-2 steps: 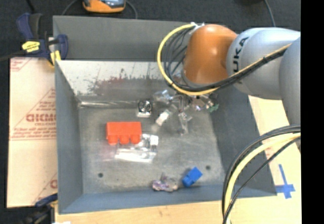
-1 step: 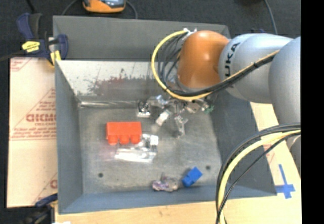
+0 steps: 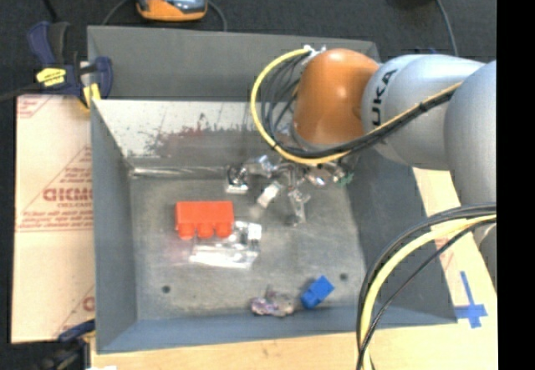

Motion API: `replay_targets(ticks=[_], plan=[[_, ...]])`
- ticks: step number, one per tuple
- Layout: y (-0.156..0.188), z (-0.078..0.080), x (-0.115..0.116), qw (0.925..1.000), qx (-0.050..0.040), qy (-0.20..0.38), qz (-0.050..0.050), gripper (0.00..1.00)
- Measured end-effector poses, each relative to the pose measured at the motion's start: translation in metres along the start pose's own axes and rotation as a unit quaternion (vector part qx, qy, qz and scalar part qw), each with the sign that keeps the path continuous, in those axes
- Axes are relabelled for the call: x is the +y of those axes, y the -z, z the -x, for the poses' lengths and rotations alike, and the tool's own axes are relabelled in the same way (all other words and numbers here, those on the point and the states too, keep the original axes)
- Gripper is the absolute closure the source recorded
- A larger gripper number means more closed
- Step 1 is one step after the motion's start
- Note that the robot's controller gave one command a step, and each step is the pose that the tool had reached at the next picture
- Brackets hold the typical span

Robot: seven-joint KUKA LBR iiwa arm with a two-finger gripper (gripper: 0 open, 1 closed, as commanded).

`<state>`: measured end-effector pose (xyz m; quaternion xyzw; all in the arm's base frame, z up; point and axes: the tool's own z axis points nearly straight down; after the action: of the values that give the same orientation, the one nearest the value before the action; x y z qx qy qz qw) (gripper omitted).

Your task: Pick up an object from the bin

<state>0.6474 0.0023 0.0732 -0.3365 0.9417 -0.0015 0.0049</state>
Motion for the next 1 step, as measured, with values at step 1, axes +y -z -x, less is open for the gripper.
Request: replay_targets(ticks=[1], plan=[[0.0002,0.0002,0.0001,1.0,-0.0004,-0.001,0.0,1.0]])
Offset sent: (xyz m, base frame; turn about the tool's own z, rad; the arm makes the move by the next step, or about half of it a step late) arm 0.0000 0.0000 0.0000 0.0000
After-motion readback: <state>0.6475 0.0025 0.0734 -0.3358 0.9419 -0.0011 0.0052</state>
